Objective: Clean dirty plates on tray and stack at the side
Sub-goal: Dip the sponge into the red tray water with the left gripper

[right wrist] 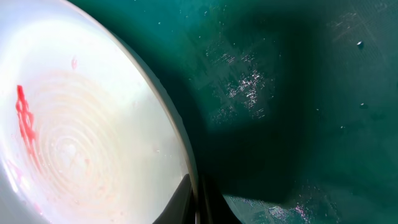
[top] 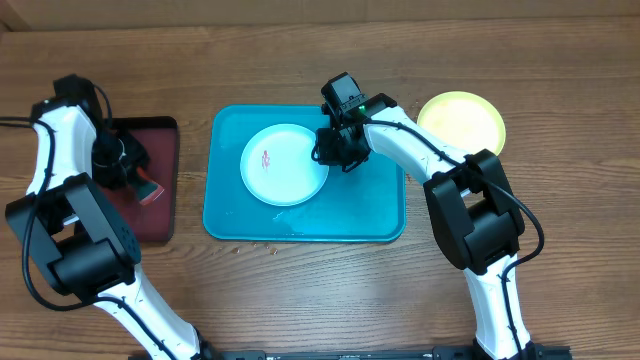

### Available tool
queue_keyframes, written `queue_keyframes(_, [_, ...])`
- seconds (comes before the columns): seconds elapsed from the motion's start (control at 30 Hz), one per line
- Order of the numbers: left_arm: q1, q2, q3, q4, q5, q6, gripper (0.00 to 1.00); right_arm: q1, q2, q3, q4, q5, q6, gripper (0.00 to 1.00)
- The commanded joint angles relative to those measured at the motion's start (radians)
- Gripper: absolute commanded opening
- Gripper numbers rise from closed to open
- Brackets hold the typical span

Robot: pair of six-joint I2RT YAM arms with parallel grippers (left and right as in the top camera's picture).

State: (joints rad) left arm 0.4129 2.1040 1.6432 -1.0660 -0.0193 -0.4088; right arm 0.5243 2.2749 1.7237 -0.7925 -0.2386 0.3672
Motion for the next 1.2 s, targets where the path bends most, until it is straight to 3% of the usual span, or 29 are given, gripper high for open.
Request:
queue_keyframes(0.0, [0.006,0.010,-0.091,0.063,-0.021,0.011,0.51,0.014,0.032,-0.036,-0.006,0.047,0.000,0.04])
queue_keyframes(0.2, [0.006,0.010,-0.175,0.159,-0.039,-0.027,0.50,0.014,0.032,-0.036,-0.013,0.047,-0.001,0.04])
queue_keyframes(0.43, [0.008,0.010,-0.176,0.193,-0.043,-0.025,0.28,0.014,0.032,-0.036,-0.013,0.047,-0.001,0.04])
queue_keyframes(0.57, [0.008,0.010,-0.172,0.206,-0.045,-0.013,0.23,0.014,0.032,-0.036,-0.013,0.047,-0.001,0.04])
queue_keyframes(0.8, [0.008,0.010,-0.172,0.222,-0.140,-0.014,0.49,0.014,0.032,-0.036,-0.013,0.062,0.000,0.04])
queue_keyframes(0.87, [0.008,0.010,-0.172,0.222,-0.141,-0.014,0.43,0.014,0.032,-0.036,-0.013,0.062,0.000,0.04])
queue_keyframes(1.0, [0.008,0.010,-0.172,0.222,-0.141,-0.013,0.18,0.014,0.032,-0.036,-0.013,0.062,0.000,0.04])
queue_keyframes(1.17, [0.008,0.009,-0.138,0.200,-0.141,0.040,0.04,0.014,0.032,-0.036,-0.012,0.062,0.000,0.04])
